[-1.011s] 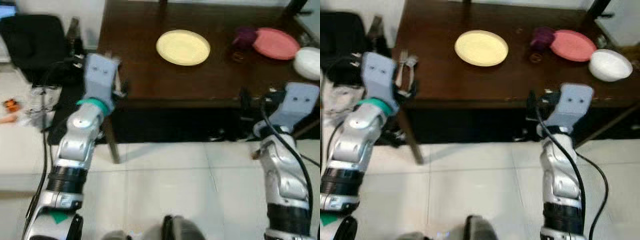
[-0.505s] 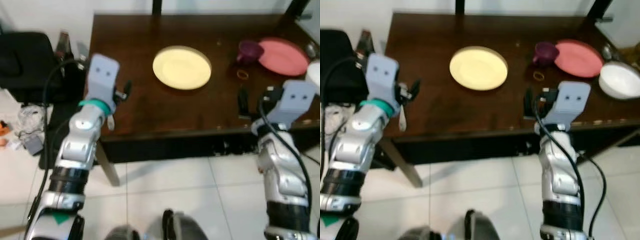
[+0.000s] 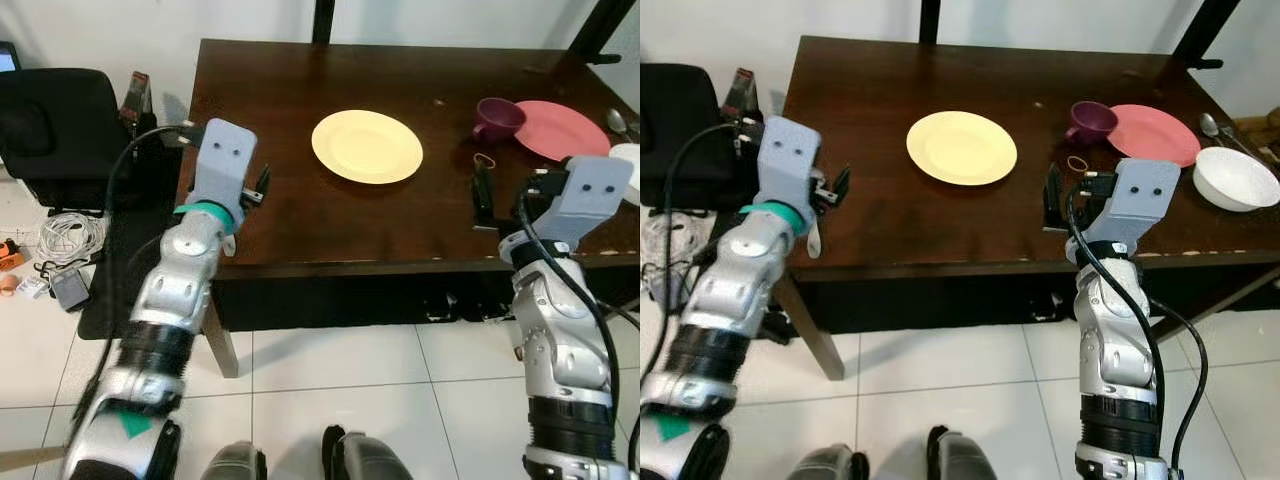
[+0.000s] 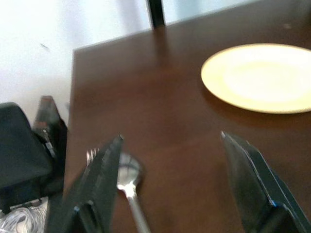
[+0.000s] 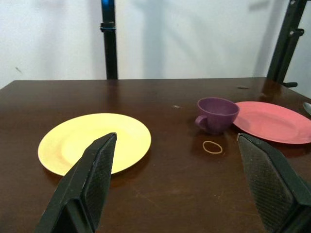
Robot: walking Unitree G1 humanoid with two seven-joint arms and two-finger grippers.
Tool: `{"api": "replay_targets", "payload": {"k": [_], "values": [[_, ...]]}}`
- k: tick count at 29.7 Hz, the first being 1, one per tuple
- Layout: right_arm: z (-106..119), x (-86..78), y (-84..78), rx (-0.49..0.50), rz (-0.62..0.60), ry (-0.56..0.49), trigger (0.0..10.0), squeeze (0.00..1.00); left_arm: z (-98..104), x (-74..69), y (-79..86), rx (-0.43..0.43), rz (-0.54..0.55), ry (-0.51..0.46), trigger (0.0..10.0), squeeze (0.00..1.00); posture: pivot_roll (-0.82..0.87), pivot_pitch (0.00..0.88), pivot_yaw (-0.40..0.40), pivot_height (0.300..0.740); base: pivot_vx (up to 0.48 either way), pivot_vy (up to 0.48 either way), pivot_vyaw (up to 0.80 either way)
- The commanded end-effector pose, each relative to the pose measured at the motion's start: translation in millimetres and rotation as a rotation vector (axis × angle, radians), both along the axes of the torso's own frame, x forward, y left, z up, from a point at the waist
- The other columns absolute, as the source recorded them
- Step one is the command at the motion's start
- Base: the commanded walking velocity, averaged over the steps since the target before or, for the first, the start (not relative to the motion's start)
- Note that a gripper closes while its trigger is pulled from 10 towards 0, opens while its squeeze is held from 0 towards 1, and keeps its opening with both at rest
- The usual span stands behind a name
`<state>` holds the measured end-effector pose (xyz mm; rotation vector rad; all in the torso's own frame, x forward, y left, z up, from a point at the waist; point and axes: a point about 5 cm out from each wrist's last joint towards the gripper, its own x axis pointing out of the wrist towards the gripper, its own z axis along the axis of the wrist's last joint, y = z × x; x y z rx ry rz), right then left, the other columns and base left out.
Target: Setting the table
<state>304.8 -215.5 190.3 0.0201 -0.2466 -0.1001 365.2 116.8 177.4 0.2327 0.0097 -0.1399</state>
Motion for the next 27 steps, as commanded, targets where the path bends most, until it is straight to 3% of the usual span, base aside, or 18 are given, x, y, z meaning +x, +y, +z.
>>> {"api": "replay_targets", "payload": {"k": [1,3,10,12,17,20,25,27], "values": [[-1,2.4,1.7,-0.005,0.006,0.01,10.0,0.0,-14,1.5,-5.3,0.02,0.019,0.072,10.0,0.0,0.01,0.048,-0.003,0.74,0.0,0.0,0.0],[-1,3.2,4.4,-0.008,0.021,0.011,10.0,0.0,-23,6.7,-6.5,0.037,0.083,0.13,10.0,0.0,0.0,0.055,-0.004,0.74,0.0,0.0,0.0],[0,1.9,7.6,-0.007,0.034,0.014,10.0,0.0,-26,10.9,-1.6,0.062,0.149,0.149,10.0,0.0,0.0,0.081,-0.005,0.74,0.0,0.0,0.0],[-2,0.8,11.8,-0.007,0.051,0.022,10.0,0.0,-22,14.2,7.8,0.09,0.224,0.131,10.0,0.0,0.01,0.117,-0.001,0.74,0.0,0.0,0.0],[-3,0.1,14.1,-0.006,0.059,0.029,10.0,0.0,-20,15.2,17.2,0.092,0.267,0.122,10.0,0.0,0.01,0.128,-0.001,0.74,0.0,0.0,0.0],[-6,-1.0,16.3,-0.003,0.067,0.04,10.0,0.0,-22,16.2,32.0,0.086,0.34,0.139,10.0,0.0,0.02,0.152,0.0,0.74,0.0,0.0,0.0],[-8,-2.5,16.5,-0.001,0.069,0.048,10.0,0.0,-23,14.9,37.0,0.066,0.345,0.161,10.0,0.0,0.02,0.163,0.002,0.74,0.0,0.0,0.0],[-8,-3.5,16.5,0.0,0.068,0.051,10.0,0.0,-26,12.1,31.0,0.002,0.301,0.199,10.0,0.0,0.02,0.167,0.005,0.74,0.0,0.0,0.0]]}}
